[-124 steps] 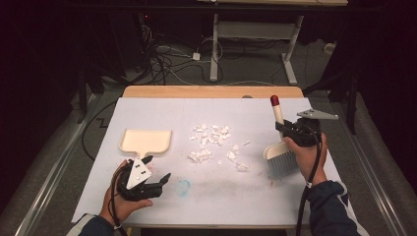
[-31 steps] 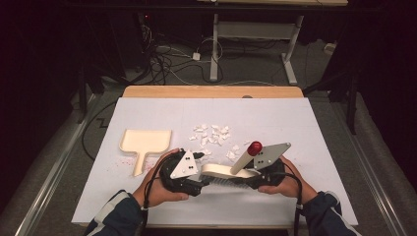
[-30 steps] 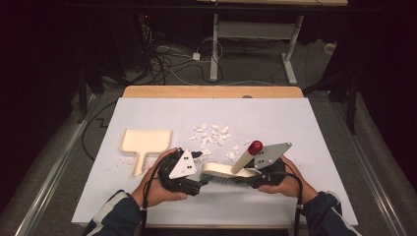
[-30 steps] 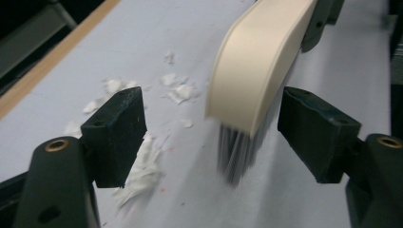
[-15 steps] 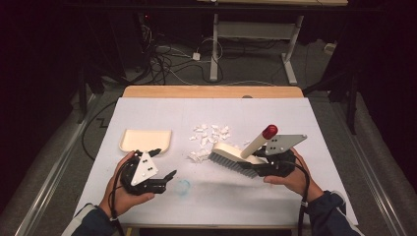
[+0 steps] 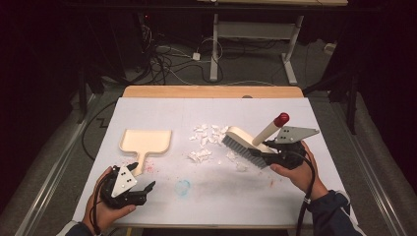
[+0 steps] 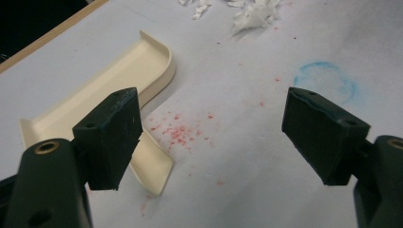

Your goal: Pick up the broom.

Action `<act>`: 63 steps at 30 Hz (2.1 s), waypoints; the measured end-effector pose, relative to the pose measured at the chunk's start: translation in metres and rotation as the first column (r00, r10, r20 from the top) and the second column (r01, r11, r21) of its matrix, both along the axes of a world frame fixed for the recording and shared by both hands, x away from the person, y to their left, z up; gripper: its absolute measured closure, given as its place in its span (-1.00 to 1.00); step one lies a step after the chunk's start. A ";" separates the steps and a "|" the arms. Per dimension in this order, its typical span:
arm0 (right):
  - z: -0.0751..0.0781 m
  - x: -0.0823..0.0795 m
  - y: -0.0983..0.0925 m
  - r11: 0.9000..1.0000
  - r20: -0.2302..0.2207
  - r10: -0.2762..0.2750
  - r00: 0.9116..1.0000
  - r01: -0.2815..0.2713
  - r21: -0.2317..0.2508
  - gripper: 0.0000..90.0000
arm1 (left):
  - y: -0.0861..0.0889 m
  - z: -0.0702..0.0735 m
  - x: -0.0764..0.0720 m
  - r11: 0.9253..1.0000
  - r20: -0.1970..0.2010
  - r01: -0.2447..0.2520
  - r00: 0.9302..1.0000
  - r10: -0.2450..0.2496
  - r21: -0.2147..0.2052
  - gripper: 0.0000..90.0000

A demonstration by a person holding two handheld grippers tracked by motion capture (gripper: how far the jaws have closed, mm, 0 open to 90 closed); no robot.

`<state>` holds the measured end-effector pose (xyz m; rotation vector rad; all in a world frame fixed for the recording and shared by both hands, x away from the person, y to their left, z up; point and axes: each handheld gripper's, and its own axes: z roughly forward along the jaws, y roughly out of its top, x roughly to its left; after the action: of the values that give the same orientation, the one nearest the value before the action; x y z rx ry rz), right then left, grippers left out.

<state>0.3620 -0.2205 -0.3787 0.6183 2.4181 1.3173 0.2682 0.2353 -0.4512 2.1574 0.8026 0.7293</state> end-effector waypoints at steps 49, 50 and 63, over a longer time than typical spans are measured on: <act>-0.003 0.038 -0.007 0.968 0.020 -0.248 0.969 0.248 -0.047 0.50 | -0.005 -0.012 0.008 0.999 -0.063 0.038 0.997 -0.037 0.016 -0.54; -0.003 0.038 -0.007 0.968 0.020 -0.248 0.969 0.248 -0.047 0.50 | -0.005 -0.013 0.007 0.999 -0.074 0.035 0.997 -0.034 0.012 -0.54; -0.006 0.038 -0.006 0.967 0.020 -0.249 0.968 0.250 -0.050 0.50 | -0.007 -0.013 0.007 0.999 -0.068 0.050 0.996 -0.048 0.021 -0.55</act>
<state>0.3998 -0.2269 -0.3850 0.8646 2.2668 1.1468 0.2751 0.2285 -0.4641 2.2243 0.7767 0.6459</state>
